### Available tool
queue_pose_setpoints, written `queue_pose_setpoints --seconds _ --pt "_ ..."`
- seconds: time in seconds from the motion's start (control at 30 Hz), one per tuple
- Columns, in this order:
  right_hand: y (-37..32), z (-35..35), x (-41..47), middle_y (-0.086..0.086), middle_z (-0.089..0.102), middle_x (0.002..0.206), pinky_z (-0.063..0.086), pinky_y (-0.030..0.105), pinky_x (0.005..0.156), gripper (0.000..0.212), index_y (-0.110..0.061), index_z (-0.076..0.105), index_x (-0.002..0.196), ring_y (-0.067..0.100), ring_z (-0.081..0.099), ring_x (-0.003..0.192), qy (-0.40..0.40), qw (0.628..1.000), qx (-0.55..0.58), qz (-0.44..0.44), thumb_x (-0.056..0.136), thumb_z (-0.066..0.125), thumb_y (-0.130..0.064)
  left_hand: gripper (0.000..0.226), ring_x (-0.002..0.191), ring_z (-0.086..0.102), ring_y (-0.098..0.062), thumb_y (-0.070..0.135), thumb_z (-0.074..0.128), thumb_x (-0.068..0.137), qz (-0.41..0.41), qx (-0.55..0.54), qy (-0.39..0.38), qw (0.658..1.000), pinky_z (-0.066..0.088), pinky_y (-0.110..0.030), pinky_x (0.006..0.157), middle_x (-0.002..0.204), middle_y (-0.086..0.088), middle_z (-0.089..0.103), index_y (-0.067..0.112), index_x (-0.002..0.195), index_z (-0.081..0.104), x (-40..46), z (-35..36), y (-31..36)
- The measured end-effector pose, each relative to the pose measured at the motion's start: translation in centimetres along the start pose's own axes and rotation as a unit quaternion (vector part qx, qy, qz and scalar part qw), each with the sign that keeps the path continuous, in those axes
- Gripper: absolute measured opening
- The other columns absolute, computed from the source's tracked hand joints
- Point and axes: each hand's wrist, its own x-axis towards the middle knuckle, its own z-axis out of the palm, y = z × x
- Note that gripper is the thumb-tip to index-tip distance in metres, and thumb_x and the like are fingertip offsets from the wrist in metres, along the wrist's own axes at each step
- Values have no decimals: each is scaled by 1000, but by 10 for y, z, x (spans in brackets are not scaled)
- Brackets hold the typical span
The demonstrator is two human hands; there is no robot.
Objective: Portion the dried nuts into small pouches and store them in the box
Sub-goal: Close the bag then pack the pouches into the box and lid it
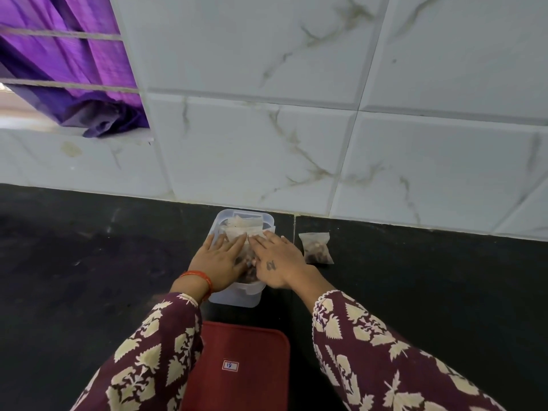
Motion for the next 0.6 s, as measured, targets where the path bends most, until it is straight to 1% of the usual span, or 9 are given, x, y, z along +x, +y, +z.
queue_pose_setpoints --seconds 0.07,0.13,0.23,0.3,0.37,0.43,0.47,0.53,0.6 --pt "2 1 0 -2 8 160 7 36 119 62 -15 8 152 15 -3 147 12 997 74 -4 98 36 -26 106 147 -2 -24 66 -19 55 -2 -6 9 1000 -10 -37 116 160 0 4 23 151 -7 -1 0 1" --pt "5 1 -3 0 10 160 7 32 118 60 -15 17 151 13 -2 147 30 985 168 -11 98 42 -23 104 147 2 -24 66 -15 57 -4 -25 34 999 -8 -36 117 160 0 8 26 151 -2 -3 1 0" --pt "14 -6 -13 0 19 158 10 25 115 50 -19 40 144 16 12 145 83 957 278 -15 95 51 -17 94 146 11 -26 63 -4 64 6 -59 90 994 -1 -41 117 158 0 17 30 151 11 -9 0 0" --pt "27 -13 -23 0 26 155 18 27 114 43 -22 51 136 17 23 143 114 941 318 -5 93 56 -16 85 143 21 -30 59 7 72 26 -105 147 983 8 -46 118 155 -3 28 25 149 25 -10 -4 7" --pt "45 -19 -30 -2 32 153 22 32 116 40 -25 55 131 16 27 141 137 929 343 21 92 58 -18 67 139 32 -29 51 30 86 51 -205 221 952 19 -39 117 149 -7 38 18 143 39 -8 -11 25" --pt "65 -22 -34 -3 41 147 25 35 116 40 -27 57 130 15 32 138 172 915 361 58 90 60 -18 51 136 36 -20 30 54 92 65 -309 269 910 21 -23 112 146 -6 42 14 139 44 0 -21 55" --pt "75 -22 -35 -2 46 144 27 32 114 41 -26 57 129 14 36 136 192 902 379 82 89 61 -15 49 134 36 -16 21 59 91 78 -346 284 891 19 -15 109 144 -6 43 12 138 46 5 -25 72" --pt "94 -17 -34 -1 51 139 31 26 110 44 -22 55 131 14 43 131 216 873 413 143 89 61 -11 49 133 38 -15 10 60 90 83 -412 271 866 19 -8 106 142 -6 45 11 137 46 20 -25 103" --pt "109 -5 -31 3 50 140 34 30 109 50 -20 49 137 18 44 130 220 858 415 209 89 61 -10 53 133 38 -18 6 58 89 34 -488 217 845 24 -15 107 142 -7 44 12 139 43 39 -15 126"
